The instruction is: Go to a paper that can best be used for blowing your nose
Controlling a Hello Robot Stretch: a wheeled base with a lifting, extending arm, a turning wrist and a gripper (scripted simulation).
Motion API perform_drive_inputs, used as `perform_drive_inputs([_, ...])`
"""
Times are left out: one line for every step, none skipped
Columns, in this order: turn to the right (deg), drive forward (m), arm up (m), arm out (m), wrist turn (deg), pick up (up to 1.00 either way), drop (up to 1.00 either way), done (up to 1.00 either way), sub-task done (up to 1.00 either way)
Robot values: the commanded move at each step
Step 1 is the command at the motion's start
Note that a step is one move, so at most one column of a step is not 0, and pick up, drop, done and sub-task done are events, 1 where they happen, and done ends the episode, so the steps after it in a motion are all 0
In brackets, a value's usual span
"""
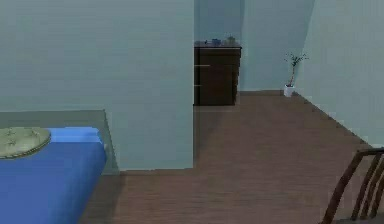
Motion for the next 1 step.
perform_drive_inputs([-6.0, 0.00, 0.00, 0.00, 0.0, 0.00, 0.00, 0.00, 0.00])
